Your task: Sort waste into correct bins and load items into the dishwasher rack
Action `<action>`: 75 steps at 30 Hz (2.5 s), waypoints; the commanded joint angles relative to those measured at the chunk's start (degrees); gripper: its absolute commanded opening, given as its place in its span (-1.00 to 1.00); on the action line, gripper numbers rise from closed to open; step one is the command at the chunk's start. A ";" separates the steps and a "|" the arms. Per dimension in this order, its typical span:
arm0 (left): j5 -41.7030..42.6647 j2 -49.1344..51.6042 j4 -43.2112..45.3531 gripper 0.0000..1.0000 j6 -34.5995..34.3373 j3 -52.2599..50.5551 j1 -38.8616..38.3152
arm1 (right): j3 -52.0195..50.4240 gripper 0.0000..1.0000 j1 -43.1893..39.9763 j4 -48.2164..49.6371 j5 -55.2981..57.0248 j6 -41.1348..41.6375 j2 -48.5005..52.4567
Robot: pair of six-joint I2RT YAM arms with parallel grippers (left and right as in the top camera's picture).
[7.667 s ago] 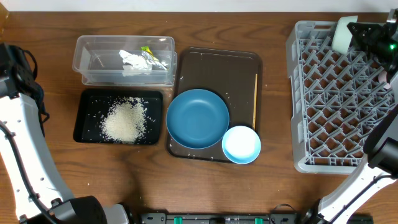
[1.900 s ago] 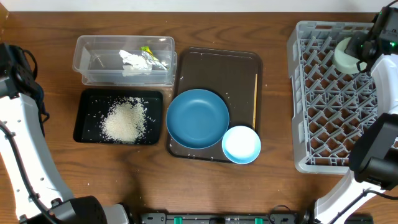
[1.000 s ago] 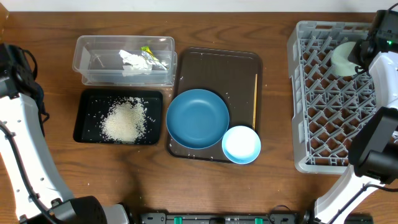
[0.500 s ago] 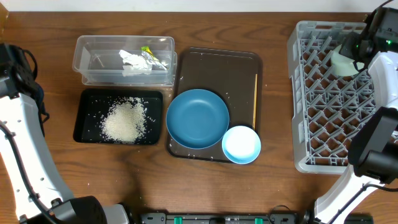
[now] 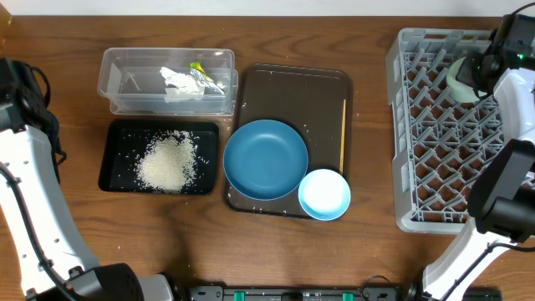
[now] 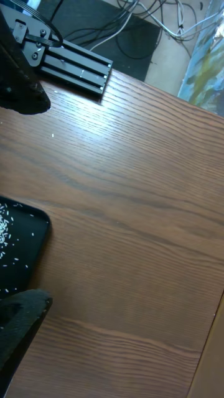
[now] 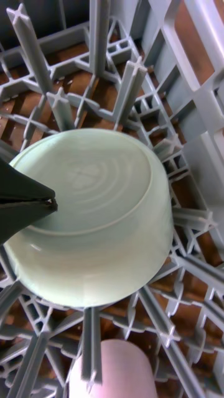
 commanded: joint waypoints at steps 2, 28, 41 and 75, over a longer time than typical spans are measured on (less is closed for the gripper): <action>-0.48 -0.39 -0.35 0.85 -0.92 0.11 0.24 | 0.87 -0.98 -0.74 -2.47 10.08 1.09 -0.83; -0.48 -0.39 -0.35 0.83 -0.92 0.11 0.24 | 4.42 -0.52 -0.39 -7.37 9.57 1.11 -6.36; -0.48 -0.39 -0.35 0.83 -0.92 0.11 0.24 | 4.37 0.99 6.23 -5.07 -49.11 -1.25 -8.96; -0.48 -0.39 -0.35 0.84 -0.92 0.11 0.24 | 4.11 0.99 67.38 -18.80 -11.32 -9.18 -4.13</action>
